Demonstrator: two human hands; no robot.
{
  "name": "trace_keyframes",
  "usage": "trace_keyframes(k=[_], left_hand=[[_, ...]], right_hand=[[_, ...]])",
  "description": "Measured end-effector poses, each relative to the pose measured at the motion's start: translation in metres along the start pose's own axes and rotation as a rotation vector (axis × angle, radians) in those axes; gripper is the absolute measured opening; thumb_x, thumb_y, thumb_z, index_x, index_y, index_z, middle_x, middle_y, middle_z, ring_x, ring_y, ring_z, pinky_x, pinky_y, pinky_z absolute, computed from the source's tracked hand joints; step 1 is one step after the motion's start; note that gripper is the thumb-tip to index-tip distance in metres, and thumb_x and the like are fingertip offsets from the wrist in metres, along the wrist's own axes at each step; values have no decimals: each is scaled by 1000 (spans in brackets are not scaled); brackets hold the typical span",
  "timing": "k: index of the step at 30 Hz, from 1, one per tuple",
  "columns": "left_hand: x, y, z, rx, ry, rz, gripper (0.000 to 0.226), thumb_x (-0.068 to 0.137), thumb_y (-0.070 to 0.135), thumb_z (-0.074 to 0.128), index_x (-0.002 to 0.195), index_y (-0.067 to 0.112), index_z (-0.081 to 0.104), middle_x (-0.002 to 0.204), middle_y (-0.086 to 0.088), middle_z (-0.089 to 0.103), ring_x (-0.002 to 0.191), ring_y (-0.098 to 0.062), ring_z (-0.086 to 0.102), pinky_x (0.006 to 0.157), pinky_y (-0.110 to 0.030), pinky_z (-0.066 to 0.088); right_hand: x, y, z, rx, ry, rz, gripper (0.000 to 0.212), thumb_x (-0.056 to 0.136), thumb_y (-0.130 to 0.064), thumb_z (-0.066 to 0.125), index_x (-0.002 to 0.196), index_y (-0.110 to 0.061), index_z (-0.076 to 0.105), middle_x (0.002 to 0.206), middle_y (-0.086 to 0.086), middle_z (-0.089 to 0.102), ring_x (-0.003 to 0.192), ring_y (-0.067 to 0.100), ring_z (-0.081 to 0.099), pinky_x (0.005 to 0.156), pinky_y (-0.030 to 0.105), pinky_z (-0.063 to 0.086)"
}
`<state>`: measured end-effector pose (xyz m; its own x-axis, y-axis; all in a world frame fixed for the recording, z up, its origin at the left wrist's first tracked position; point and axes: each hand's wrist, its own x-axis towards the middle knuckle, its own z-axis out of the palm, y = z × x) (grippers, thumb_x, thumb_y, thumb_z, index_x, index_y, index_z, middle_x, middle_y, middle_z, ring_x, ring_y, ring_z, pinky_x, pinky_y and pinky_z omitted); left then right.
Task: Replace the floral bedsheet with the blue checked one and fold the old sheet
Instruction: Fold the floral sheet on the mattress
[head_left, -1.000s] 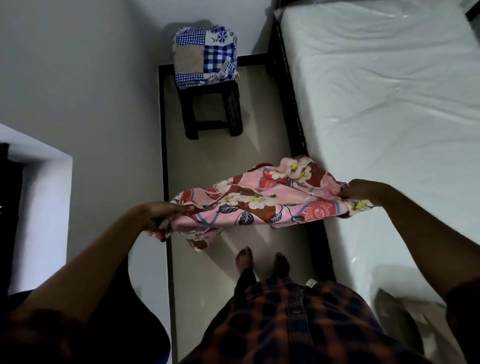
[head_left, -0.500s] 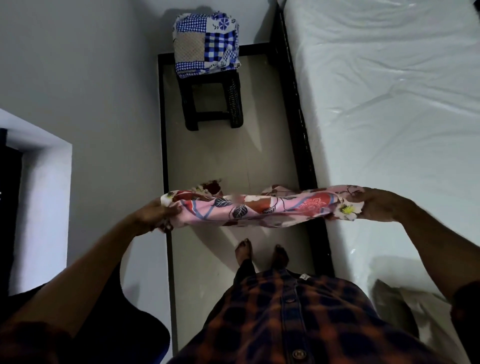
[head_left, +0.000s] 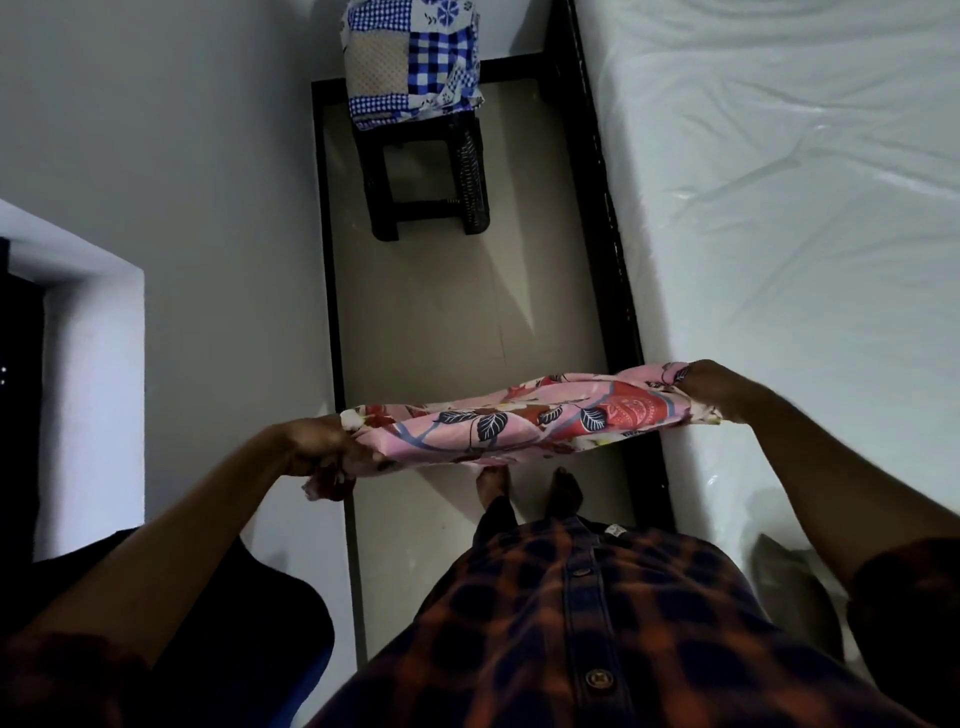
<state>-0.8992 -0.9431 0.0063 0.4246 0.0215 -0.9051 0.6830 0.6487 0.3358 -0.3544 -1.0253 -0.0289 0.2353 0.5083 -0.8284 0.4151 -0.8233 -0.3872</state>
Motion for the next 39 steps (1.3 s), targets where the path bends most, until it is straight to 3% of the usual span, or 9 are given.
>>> trace_keyframes(k=[6,14,17,21,25,29,33,36,39], left_hand=[[3,4,3,-221,223,319,67,71,40,86,127,14,60,66,-19,55,38,-15,40,39,-18,34],[4,38,-10,-386,591,306,25,95,26,63,117,15,68,81,-17,61,39,-21,52,39,-26,44],[6,62,-16,-461,637,263,15,98,11,54,103,15,67,65,-6,68,42,-14,61,36,-27,49],[-2,82,-32,-436,656,284,14,93,20,66,105,14,70,79,-13,69,50,-21,66,39,-32,52],[-22,97,-44,-142,507,197,43,70,7,84,109,7,66,91,-20,72,67,-29,71,48,-36,58],[-22,104,-51,211,661,21,25,77,8,82,95,0,67,75,-14,71,61,-25,65,51,-28,51],[-18,93,-55,-40,615,105,52,71,25,85,110,-4,66,88,-28,72,70,-36,63,61,-42,55],[-15,79,-44,-333,478,246,54,76,26,77,127,15,63,97,-25,70,65,-35,65,48,-38,54],[-2,64,-28,-529,441,265,69,77,30,80,138,12,54,123,-22,66,98,-37,69,84,-49,57]], right_hand=[[-27,-21,-14,-576,-162,32,42,87,-48,70,121,-23,66,110,1,73,95,18,70,78,20,48],[-10,-58,-25,288,-370,201,53,89,-37,71,127,0,64,129,24,64,124,38,60,108,48,47],[-9,-64,-32,490,-456,-41,28,98,-19,57,114,-4,74,112,24,71,104,39,68,94,50,55],[15,-58,-37,543,-432,-239,73,76,-15,83,141,0,52,138,29,55,127,46,54,110,61,40],[35,-58,-47,386,-247,-343,96,54,-42,98,133,-2,60,127,25,65,115,42,64,95,50,55],[29,-79,-53,319,-72,-405,54,75,-29,86,122,-10,68,108,10,75,96,24,73,86,40,57],[36,-89,-53,106,25,-289,24,93,-3,62,116,-7,70,96,4,73,67,6,70,59,21,53],[39,-79,-52,-287,54,-294,37,79,-33,79,107,-10,73,102,10,74,85,23,71,78,30,57],[69,-53,-52,-862,54,-290,67,58,-67,80,108,-23,74,102,5,74,100,26,70,93,28,51]])
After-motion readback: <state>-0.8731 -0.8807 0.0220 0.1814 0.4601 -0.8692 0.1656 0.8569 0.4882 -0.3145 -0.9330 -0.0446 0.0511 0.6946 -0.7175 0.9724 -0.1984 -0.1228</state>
